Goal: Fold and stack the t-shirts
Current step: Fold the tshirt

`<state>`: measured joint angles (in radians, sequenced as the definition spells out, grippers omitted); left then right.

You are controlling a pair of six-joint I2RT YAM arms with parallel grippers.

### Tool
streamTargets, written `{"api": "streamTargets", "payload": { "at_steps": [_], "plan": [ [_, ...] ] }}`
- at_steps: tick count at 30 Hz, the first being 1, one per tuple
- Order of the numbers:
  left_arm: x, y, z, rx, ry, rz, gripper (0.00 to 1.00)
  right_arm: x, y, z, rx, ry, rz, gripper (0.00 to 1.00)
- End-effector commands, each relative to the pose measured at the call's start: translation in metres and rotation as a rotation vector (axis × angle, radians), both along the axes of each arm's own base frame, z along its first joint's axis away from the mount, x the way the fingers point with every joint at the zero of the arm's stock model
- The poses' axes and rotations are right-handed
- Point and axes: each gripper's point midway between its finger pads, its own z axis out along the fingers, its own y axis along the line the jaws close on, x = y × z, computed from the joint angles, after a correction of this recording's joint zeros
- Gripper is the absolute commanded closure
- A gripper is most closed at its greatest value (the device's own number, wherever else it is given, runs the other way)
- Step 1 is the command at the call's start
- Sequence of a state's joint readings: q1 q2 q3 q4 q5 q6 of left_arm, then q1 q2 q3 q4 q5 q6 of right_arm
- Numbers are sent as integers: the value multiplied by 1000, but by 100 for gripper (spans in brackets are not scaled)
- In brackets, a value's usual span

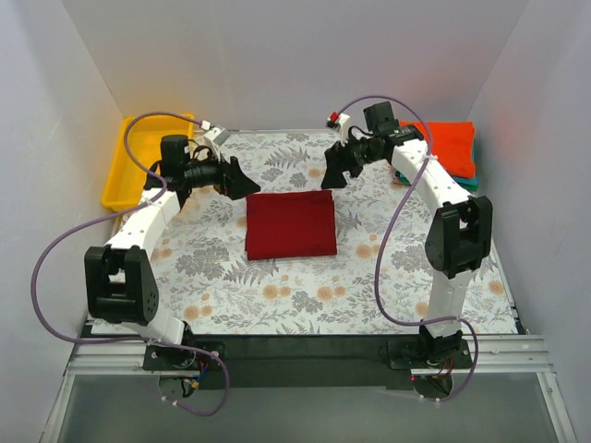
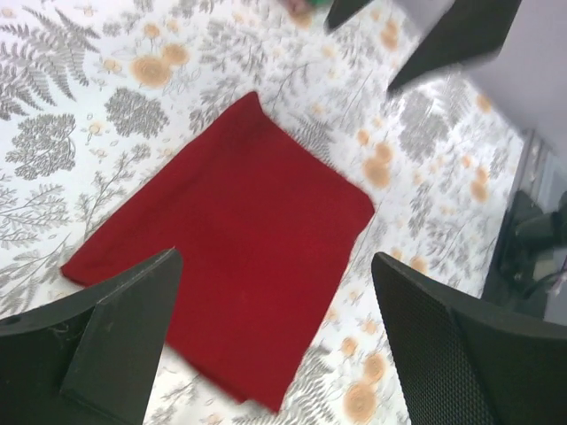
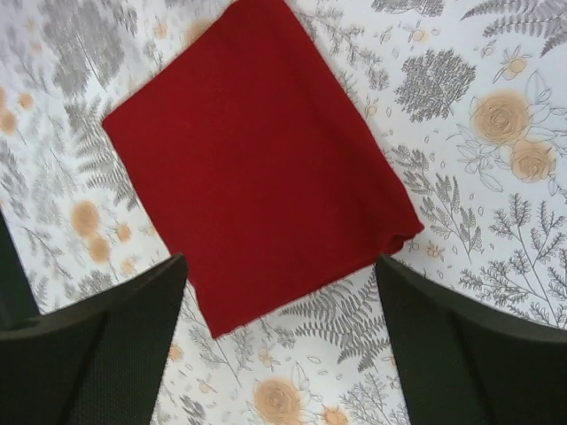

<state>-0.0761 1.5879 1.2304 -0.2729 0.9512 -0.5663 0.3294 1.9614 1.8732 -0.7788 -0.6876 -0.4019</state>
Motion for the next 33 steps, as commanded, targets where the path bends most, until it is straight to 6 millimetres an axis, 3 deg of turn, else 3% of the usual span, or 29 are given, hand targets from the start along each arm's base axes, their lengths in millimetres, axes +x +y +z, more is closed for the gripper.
{"api": "streamTargets", "payload": {
  "at_steps": [1,2,5,7,8,9,11,13,15,17,22,23,25,26,30,33],
  "plan": [
    [-16,-7,72,-190,-103,53,12,-8,14,36,111,-84,-63,3],
    [-15,1,76,-190,-118,143,12,-9,11,64,146,-188,-95,2],
    [-7,6,70,-196,-65,209,11,9,-1,45,148,-172,-296,2],
    [-3,-1,34,-187,114,166,11,-1,13,43,224,-92,-180,7],
    [0,-5,32,-207,179,143,11,3,22,22,229,7,-166,8],
    [3,-11,4,-221,304,120,11,-9,33,21,291,137,-122,10],
    [5,-16,-13,-259,418,117,11,-10,47,2,329,254,-89,11],
    [13,-20,-34,-306,482,149,11,-14,60,-9,358,351,-96,11],
    [23,-24,-41,-340,491,176,11,-3,68,-24,376,351,-103,12],
    [36,-27,-62,-343,542,219,11,4,73,-41,394,394,-123,12],
    [63,-28,-99,-359,605,301,12,24,75,-89,372,452,-165,17],
    [68,-27,-118,-346,634,331,13,27,74,-106,360,482,-183,18],
    [77,-26,-128,-347,640,345,16,41,68,-114,365,477,-211,23],
    [78,-25,-147,-339,675,362,16,45,66,-126,356,487,-228,25],
    [84,-25,-170,-359,704,379,19,64,52,-149,354,490,-273,32],
    [86,-26,-173,-387,736,370,19,70,46,-168,343,505,-298,35]
  ]
}}
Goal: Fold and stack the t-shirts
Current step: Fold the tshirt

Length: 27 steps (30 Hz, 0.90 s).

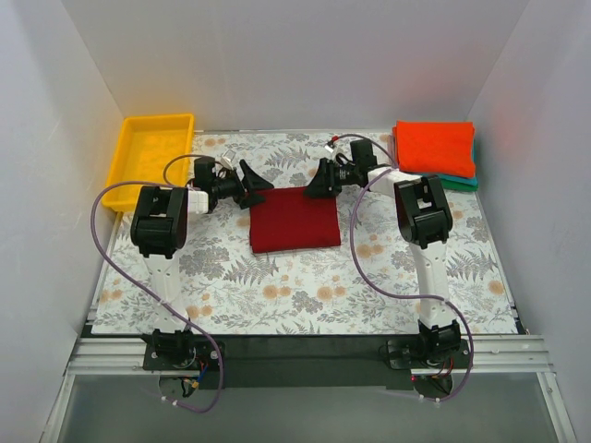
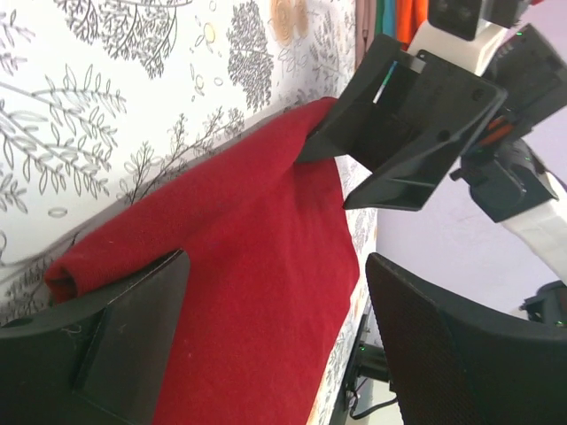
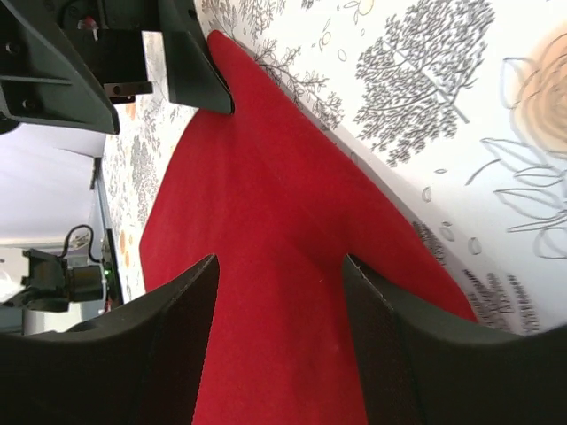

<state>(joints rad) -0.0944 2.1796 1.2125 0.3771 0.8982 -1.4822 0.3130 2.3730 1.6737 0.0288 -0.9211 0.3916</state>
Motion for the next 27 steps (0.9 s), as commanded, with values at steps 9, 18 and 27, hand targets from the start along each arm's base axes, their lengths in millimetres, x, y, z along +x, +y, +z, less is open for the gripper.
{"api": "streamTargets", "payload": {
  "at_steps": [9,18,27],
  "plan": [
    [0,3,83,30,-258,-58,20,25,-15,109,117,-202,-27,36],
    [-117,-43,105,-11,-176,-208,47,-85,-4,124,126,-42,38,48],
    [-134,-58,24,9,87,-222,80,-138,1,17,58,242,122,92]
  ]
}}
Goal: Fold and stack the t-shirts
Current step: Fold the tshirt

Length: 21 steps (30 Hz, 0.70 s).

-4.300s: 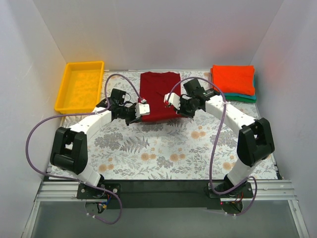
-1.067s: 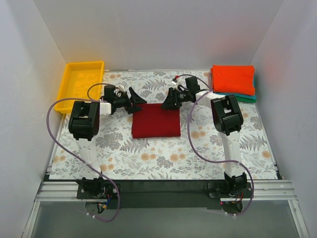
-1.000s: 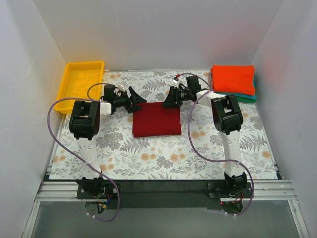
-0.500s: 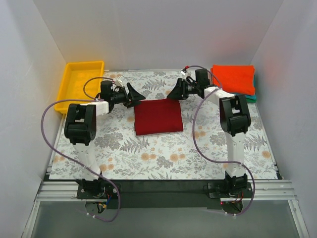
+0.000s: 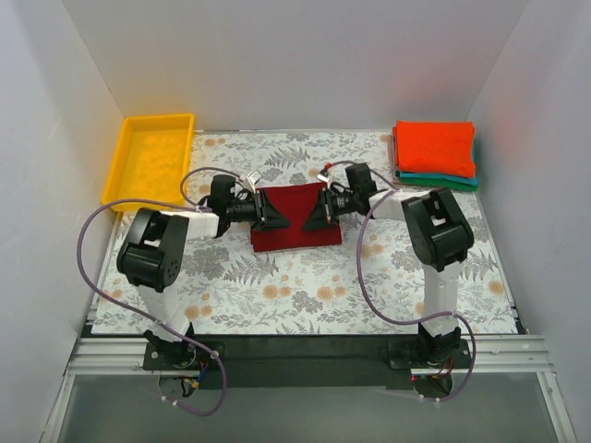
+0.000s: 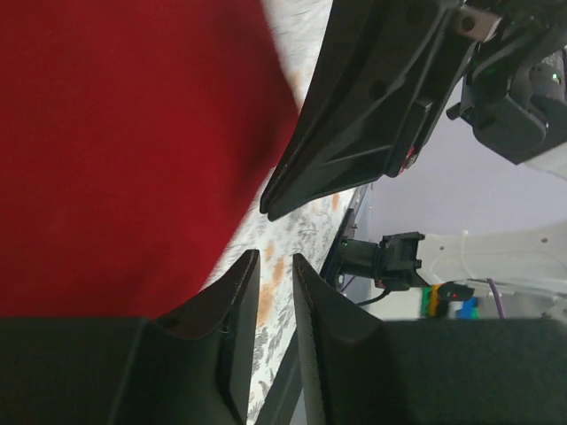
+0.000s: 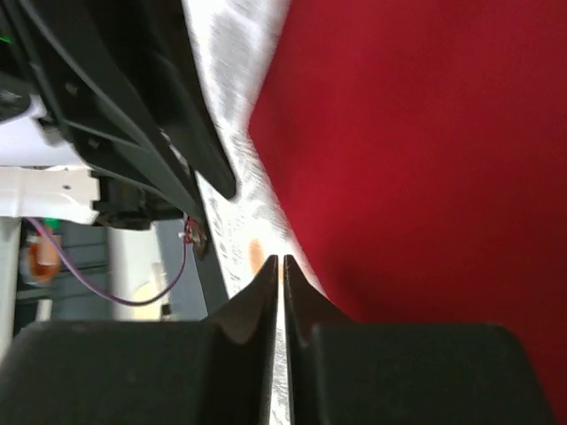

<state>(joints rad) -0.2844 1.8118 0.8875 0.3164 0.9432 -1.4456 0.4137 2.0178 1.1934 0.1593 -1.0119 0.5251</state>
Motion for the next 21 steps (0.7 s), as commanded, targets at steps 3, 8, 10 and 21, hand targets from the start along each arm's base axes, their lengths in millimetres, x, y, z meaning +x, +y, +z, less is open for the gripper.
{"api": "streamTargets", "payload": {
  "at_steps": [3,8,10,21],
  "plan": [
    [-12,11,-71,79,228,23,85,-11,-20,-59,-51,176,-13,97],
    [-19,33,-118,149,343,74,87,-20,-41,-96,-109,248,-59,99],
    [-14,46,-120,142,344,103,87,-20,-45,-92,-109,227,-65,99],
    [-71,10,15,-14,-34,-150,81,-47,-20,25,26,-40,45,96]
  ]
}}
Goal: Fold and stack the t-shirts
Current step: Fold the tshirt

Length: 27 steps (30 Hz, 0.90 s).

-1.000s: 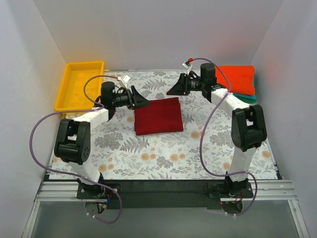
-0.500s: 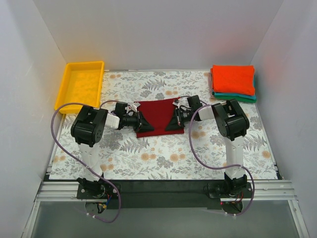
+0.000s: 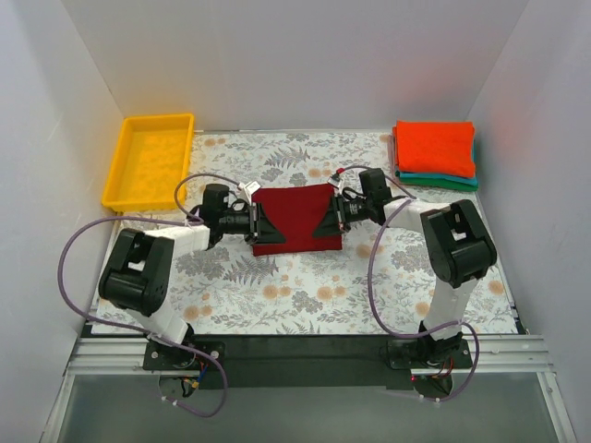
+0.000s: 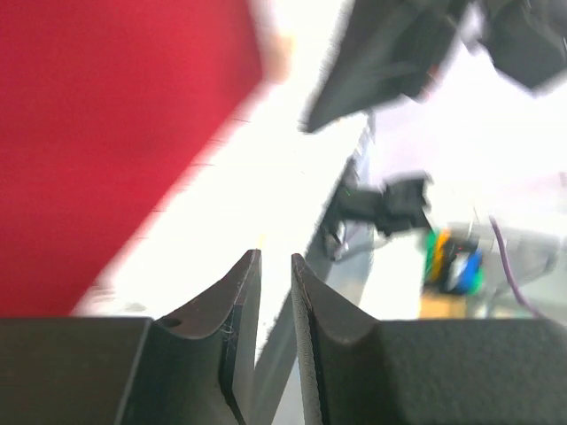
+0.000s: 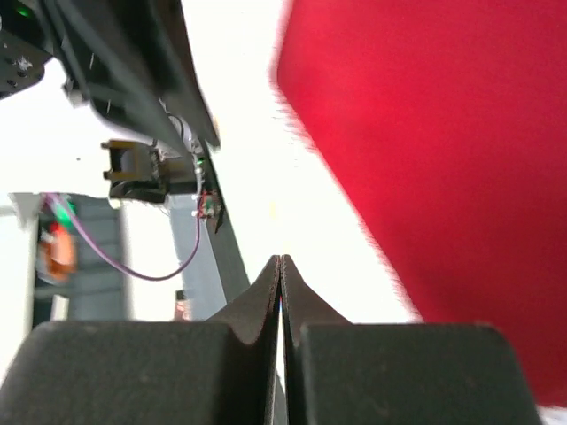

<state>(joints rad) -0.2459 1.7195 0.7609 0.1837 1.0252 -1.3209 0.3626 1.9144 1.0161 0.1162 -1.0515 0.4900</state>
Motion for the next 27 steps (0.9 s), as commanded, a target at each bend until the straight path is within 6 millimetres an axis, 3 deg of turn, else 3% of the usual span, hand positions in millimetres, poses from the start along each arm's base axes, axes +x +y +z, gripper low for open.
{"api": "streamTargets", "payload": {
  "at_steps": [1,2,4,5,6,8,9,12,16,19,22,25,27],
  "plan": [
    [-27,-15,30,-46,-76,-83,80,-16,19,38,46,-134,68,96],
    [-27,-16,29,-53,-86,-79,75,-26,28,38,50,-133,101,96],
    [-30,-16,17,-48,-27,-57,65,-32,37,32,46,-112,126,85],
    [-28,-16,15,-51,-23,-55,50,-35,42,30,42,-110,140,75],
    [-27,-17,13,-52,3,-40,45,-34,42,27,31,-104,132,50],
    [-23,-18,14,-63,-12,-25,37,-28,43,26,13,-116,108,23],
    [-22,-17,12,-57,-14,-16,26,-26,44,25,9,-124,104,5],
    [-20,-15,-7,-26,0,-4,23,-22,43,16,-6,-135,98,2],
    [-10,2,-44,37,70,76,22,-20,32,-18,-54,-118,90,2],
    [3,25,-72,61,181,156,22,-18,11,-51,-93,-54,58,3],
    [6,33,-80,36,232,155,22,-22,-10,-74,-105,6,38,5],
    [-9,30,-68,-16,223,87,22,-35,-18,-69,-62,59,54,6],
    [-23,31,-60,-27,187,38,22,-42,-16,-44,-6,36,83,6]
  ]
}}
